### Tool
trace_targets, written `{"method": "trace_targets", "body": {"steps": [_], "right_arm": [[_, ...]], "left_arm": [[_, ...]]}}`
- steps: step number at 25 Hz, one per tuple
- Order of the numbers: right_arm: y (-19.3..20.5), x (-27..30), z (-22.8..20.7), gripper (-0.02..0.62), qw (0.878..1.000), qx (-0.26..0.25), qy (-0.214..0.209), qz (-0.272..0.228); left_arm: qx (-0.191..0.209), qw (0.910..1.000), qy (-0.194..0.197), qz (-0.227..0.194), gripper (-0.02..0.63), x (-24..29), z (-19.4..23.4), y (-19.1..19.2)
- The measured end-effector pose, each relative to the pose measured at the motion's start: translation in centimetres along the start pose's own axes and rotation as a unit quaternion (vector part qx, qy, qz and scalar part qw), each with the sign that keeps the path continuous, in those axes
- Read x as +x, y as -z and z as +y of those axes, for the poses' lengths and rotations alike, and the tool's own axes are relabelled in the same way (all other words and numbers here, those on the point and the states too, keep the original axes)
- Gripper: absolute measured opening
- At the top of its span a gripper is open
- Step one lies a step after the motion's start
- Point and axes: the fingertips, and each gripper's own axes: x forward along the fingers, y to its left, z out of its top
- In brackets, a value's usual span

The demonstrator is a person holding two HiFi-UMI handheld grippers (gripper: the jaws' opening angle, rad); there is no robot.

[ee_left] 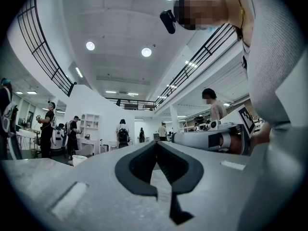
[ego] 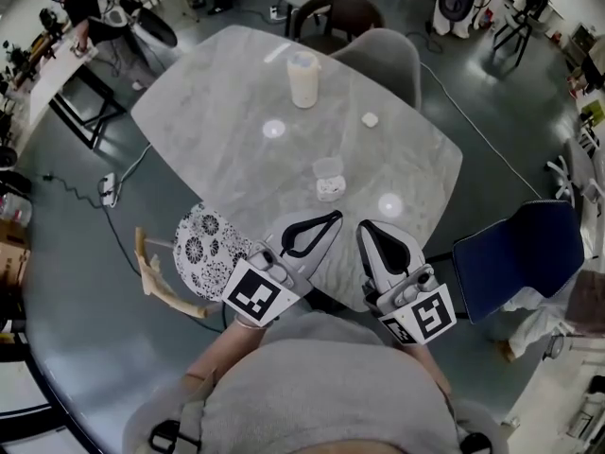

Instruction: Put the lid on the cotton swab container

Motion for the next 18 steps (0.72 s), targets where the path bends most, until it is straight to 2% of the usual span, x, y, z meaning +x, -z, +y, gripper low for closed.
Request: {"method": "trace_targets", "body": {"steps": [8,18], "right_arm": [[0.2,1.3,-0.1,0.000,1.000,0.003,0.014,0.004],[1.4,2.8,-1.2,0.000,1.000,-0.003,0.026,0.014]], "left_arm": [[0.000,0.9998,0.016,0.008,0.000,0.1,1.5,0.1],[-0.015,0.9995,0.013,0.025,0.000,-0.1,3.6,1.6]]}}
